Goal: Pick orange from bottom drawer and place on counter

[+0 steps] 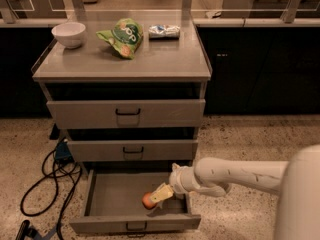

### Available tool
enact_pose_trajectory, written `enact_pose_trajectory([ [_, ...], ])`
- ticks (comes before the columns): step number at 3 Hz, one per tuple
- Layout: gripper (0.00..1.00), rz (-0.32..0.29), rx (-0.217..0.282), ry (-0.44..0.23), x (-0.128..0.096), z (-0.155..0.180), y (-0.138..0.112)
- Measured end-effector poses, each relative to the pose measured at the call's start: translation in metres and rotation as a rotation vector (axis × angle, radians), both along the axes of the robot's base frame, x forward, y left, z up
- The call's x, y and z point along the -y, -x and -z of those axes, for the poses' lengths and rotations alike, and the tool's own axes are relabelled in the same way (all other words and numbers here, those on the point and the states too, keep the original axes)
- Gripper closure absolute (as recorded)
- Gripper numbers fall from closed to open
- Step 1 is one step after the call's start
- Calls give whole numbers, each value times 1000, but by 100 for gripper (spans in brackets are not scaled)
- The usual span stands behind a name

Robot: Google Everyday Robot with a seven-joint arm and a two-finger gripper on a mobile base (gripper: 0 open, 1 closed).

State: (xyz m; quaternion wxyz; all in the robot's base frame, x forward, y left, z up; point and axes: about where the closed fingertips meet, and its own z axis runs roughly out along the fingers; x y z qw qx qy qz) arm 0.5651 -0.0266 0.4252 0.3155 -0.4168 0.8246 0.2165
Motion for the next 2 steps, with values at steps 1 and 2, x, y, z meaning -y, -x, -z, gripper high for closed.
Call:
enact_pose_trajectory([
  [1,0,54,-26,84,-20,50,-19],
  [2,0,83,-81,40,-43,101,-31],
])
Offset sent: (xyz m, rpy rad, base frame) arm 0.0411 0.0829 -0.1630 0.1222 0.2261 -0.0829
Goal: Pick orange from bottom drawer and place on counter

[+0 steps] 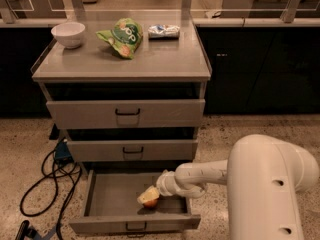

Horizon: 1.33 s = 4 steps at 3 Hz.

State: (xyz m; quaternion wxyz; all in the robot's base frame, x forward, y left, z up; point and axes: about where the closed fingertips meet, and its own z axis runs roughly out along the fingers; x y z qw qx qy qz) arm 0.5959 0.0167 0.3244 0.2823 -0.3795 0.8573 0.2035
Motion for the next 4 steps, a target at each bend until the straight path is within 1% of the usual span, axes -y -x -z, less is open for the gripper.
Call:
enact_pose_trajectory([
  [1,0,38,-120,-150,-24,45,-5],
  [2,0,44,-118,-181,-26,50,-20],
  [3,0,125,-118,-98,-17,56,-20],
  [4,0,277,-141,44,1,90,-30],
])
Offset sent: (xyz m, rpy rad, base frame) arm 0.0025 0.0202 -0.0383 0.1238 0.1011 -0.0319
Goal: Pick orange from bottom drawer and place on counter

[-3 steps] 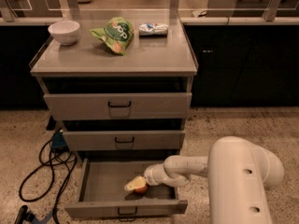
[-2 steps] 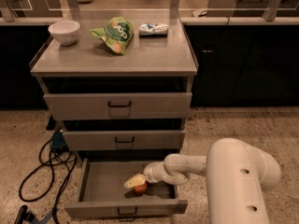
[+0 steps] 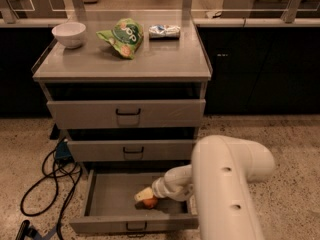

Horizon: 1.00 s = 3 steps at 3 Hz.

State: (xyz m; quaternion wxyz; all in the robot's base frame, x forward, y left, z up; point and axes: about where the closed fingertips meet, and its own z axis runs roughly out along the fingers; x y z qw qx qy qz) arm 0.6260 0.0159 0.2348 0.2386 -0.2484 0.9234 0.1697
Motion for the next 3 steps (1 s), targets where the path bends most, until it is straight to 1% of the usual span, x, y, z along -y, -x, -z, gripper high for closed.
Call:
enact_pose_trajectory([
  [1,0,117,5,125,30,40,-26],
  [2,0,117,10,132,31,42,-28],
  [3,0,127,-26,114,38,47,-30],
])
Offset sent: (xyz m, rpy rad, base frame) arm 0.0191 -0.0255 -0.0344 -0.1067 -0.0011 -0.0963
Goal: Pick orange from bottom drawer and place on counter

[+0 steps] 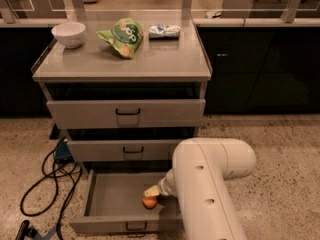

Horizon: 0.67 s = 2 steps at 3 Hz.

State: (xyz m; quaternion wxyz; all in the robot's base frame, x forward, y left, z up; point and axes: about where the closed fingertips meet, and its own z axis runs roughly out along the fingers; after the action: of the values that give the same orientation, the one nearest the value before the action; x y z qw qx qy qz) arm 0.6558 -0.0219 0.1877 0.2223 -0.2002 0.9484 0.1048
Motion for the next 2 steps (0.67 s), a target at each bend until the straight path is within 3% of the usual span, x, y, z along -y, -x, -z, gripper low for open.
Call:
enact_pose_trajectory([
  [1,0,9,-78,-22,2,26,8],
  [2,0,-23,-180,-82,-5,67,29],
])
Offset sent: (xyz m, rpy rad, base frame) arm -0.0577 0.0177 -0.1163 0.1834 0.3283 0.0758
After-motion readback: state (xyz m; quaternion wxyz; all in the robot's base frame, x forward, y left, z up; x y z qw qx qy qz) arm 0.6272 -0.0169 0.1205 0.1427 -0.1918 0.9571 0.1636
